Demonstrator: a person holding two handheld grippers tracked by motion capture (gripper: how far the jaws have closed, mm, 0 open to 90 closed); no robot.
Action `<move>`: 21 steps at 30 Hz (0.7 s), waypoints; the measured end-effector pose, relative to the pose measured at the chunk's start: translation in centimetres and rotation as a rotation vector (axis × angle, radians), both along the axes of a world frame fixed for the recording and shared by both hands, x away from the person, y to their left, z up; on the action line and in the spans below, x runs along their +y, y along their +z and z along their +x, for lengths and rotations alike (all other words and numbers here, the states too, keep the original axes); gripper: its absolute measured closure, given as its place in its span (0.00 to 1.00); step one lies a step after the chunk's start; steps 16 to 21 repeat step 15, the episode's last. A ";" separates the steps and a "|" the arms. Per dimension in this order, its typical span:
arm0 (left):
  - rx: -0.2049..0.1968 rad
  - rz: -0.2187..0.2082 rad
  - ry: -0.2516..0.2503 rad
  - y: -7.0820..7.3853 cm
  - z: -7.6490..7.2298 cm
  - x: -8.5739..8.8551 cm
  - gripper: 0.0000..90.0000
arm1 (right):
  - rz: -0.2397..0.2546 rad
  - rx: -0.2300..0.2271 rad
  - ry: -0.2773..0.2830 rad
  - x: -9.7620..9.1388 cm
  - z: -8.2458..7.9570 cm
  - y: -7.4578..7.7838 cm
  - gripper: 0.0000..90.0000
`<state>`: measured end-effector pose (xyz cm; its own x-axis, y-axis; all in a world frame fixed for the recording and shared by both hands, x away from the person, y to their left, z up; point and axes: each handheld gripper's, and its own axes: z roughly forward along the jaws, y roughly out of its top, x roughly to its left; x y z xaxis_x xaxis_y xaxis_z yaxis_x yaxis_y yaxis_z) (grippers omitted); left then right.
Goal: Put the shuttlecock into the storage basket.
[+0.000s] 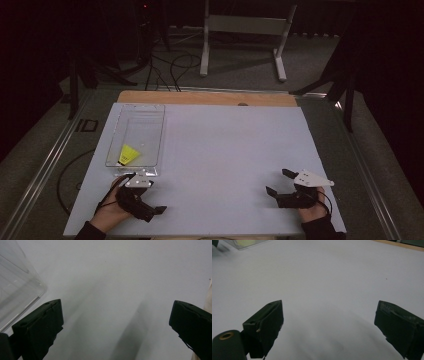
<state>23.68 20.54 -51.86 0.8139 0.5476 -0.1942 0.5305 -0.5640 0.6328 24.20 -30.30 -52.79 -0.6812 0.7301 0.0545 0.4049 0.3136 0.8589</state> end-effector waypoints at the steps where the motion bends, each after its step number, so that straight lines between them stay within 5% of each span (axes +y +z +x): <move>1: 0.000 0.000 0.000 0.0 0.0 0.0 0.00 | 0.000 0.000 0.000 0.0 0.0 0.0 0.10; 11: -0.008 -0.053 0.026 0.1 0.2 0.7 0.00 | 0.001 0.005 0.006 0.1 0.1 -0.2 0.10; 21: -0.007 -0.057 0.022 0.2 0.2 0.7 0.00 | 0.003 0.010 0.004 0.1 0.0 -0.2 0.10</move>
